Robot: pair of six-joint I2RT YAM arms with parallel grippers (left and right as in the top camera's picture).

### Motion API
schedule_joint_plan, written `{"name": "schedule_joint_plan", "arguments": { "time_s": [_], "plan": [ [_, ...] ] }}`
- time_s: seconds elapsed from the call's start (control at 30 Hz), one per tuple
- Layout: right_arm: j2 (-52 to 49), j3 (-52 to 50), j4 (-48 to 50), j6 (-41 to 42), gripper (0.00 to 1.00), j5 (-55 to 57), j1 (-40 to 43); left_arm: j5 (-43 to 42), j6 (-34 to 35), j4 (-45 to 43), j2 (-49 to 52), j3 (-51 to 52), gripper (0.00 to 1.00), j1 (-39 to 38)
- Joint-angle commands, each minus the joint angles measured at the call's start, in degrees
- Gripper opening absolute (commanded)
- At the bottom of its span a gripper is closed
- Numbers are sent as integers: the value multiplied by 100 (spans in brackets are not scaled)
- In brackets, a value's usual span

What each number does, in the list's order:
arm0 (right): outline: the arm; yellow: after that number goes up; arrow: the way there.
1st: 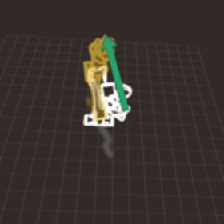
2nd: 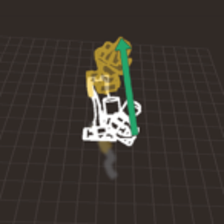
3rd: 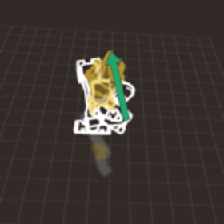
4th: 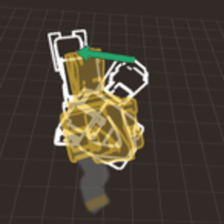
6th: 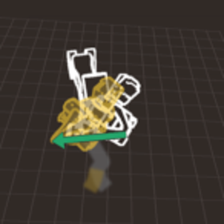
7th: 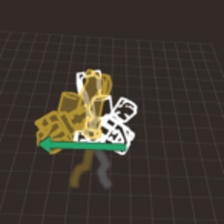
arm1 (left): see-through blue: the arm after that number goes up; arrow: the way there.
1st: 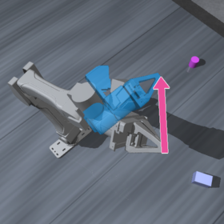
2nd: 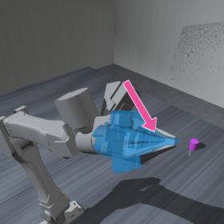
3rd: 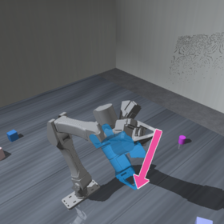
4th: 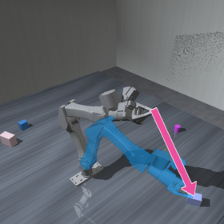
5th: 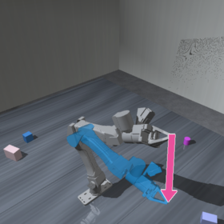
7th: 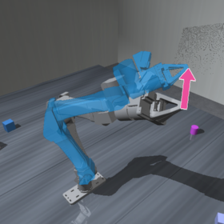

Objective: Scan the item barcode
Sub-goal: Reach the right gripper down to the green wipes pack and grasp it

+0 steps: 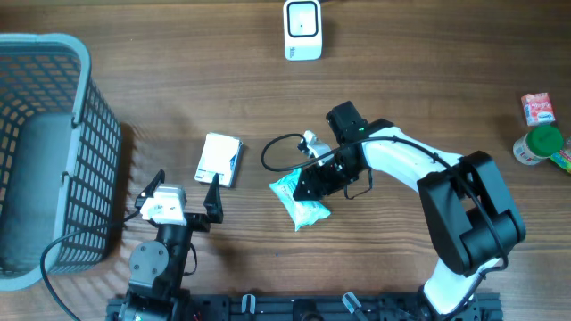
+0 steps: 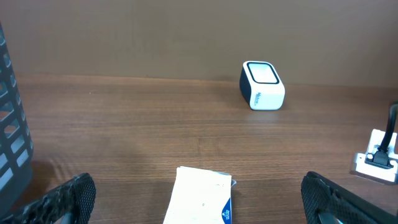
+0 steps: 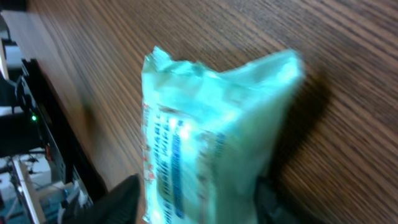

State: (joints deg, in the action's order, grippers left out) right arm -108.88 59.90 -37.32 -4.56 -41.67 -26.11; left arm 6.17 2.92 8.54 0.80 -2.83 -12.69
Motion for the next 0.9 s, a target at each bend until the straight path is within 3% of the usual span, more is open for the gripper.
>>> {"name": "schedule_joint_plan", "arguments": {
  "time_s": [0.0,0.07,0.23,0.37,0.47,0.53,0.57,0.67,0.7,0.73,0.87],
  "plan": [
    [-42,-61,20,55,31,-214,-170,33,57,-20,-42,37,100,-15],
    [-42,-63,28,153,4,-214,-275,35,57,-20,-42,37,100,-15],
    [-37,87,-44,1292,4,-216,-275,33,57,-20,-42,37,100,-15],
    [107,778,-1014,2002,4,-149,101,33,57,-20,-42,37,100,-15],
    [398,1163,-1364,2581,4,1276,479,33,57,-20,-42,37,100,-15],
    [555,1167,-1464,2492,5,1445,439,33,57,-20,-42,37,100,-15],
    [584,1167,-1523,2400,12,1388,376,33,57,-20,-42,37,100,-15],
    [579,1163,-1727,2267,66,1165,-76,35,57,-20,-42,37,100,-15],
    [579,1163,-1744,2267,95,1165,-234,33,57,-20,-42,37,100,-15],
    [568,1163,-1735,2277,100,1235,-435,33,57,-20,-42,37,100,-15],
    [487,1156,-1541,3042,100,2570,-1086,33,57,-20,-42,37,100,-15]
  ]
}}
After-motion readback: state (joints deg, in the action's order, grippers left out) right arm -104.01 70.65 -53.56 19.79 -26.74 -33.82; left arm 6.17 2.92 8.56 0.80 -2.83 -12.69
